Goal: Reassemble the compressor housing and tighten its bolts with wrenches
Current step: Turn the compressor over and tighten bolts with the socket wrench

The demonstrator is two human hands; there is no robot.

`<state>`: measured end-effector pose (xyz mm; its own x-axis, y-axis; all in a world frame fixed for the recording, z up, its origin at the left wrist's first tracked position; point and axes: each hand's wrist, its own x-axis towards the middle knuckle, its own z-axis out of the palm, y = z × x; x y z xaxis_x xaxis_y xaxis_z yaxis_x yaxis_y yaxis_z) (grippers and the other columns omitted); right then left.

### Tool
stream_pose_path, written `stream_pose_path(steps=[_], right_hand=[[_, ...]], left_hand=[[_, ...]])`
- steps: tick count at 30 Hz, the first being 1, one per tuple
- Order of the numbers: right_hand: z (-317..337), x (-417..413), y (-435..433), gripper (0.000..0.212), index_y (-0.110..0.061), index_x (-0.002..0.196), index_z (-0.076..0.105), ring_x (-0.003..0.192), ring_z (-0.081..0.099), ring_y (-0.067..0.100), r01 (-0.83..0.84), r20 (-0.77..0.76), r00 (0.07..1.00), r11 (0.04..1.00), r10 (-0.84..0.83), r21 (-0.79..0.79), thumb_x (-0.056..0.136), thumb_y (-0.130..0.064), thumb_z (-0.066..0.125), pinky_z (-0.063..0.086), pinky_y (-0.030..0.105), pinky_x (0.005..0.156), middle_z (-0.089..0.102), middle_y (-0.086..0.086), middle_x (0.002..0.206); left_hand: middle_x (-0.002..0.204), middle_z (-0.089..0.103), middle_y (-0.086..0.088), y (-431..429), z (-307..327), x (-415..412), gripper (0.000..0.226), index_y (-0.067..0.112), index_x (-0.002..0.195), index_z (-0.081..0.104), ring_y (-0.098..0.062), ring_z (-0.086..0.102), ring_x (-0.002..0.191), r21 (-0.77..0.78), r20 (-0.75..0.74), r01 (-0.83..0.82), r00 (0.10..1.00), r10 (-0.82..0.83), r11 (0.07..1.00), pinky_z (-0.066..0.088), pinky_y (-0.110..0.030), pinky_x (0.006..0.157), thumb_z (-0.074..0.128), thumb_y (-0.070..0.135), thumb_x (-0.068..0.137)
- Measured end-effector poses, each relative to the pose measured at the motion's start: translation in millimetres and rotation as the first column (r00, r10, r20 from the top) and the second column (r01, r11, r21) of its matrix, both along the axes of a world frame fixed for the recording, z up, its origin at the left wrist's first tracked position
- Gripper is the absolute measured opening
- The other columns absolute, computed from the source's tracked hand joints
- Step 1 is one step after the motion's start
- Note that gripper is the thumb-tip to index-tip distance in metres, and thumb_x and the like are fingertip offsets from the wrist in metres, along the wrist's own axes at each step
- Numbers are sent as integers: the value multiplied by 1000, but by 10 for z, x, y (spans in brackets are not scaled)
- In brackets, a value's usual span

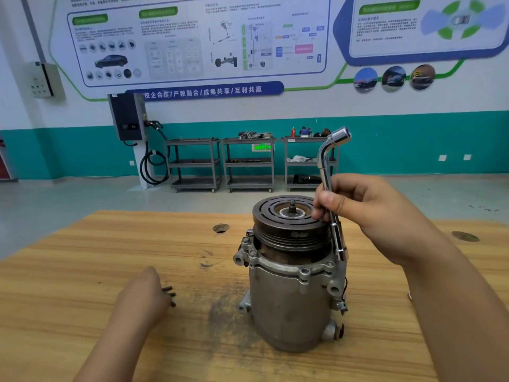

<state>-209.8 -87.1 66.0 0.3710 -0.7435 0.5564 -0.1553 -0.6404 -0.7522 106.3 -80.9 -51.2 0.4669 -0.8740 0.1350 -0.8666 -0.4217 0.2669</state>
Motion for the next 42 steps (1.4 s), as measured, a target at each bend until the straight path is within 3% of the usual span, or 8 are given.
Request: stream_pose_path(steps=[3,6,10,15,22,25,33,42], right_hand=[[5,4,-2,17,-15,77,66,71,63,7,8,-11,1000,1000,-8,5,90,-14,55,51,17,68,70,-5,71],[11,1,-4,16,-15,77,65,70,63,5,19,-18,1000,1000,-19,4,90,-13,55,50,15,67,70,-5,70],[14,3,-8,16,-14,78,66,70,63,5,30,-30,999,1000,-30,-6,90,-13,56,49,16,67,70,-3,72],[21,6,2,16,-13,78,66,69,64,5,34,-27,999,999,-35,-6,90,-13,57,49,14,65,71,-4,72],[20,16,-13,16,-13,76,65,69,63,8,16,-26,1000,1000,-16,-1,90,-15,57,50,17,66,70,-3,71],[24,12,-13,16,-11,76,65,67,62,6,1,-26,1000,1000,-1,-4,90,-14,57,50,18,65,68,-5,69],[10,39,-22,16,-12,76,66,68,63,6,38,-26,999,999,-38,-8,90,-15,59,51,19,66,70,-3,70],[25,38,6,13,-13,77,67,68,64,3,47,-37,998,999,-47,3,88,-17,60,50,15,64,71,-5,71]], left_hand=[[79,67,3,54,103,-181,6,19,90,62,-13,64,71,-248,-241,196,936,-257,949,45,-25,60,62,14,87],[69,65,3,128,178,-408,22,28,78,66,-4,58,60,-459,-292,397,778,-556,795,41,-14,54,70,6,81],[74,70,8,201,208,-641,28,34,77,68,-6,63,65,-784,-264,310,618,-741,538,47,-14,61,75,7,74],[82,69,17,319,328,-976,20,41,90,67,2,63,72,-982,-122,42,601,-790,184,47,-7,66,73,25,79],[93,62,11,321,691,-1398,13,18,96,63,-7,62,81,-849,439,495,469,-767,-183,50,-24,69,67,26,86],[93,56,4,200,754,-1421,12,15,95,61,-13,56,83,-781,561,588,512,-651,-211,47,-35,66,67,23,87],[104,53,3,121,369,-1378,8,21,95,61,-18,51,95,-798,532,589,589,-608,-128,44,-40,80,62,28,90],[108,48,2,108,246,-1371,12,28,101,63,-17,44,106,-829,472,558,665,-579,-34,33,-28,97,58,27,90]])
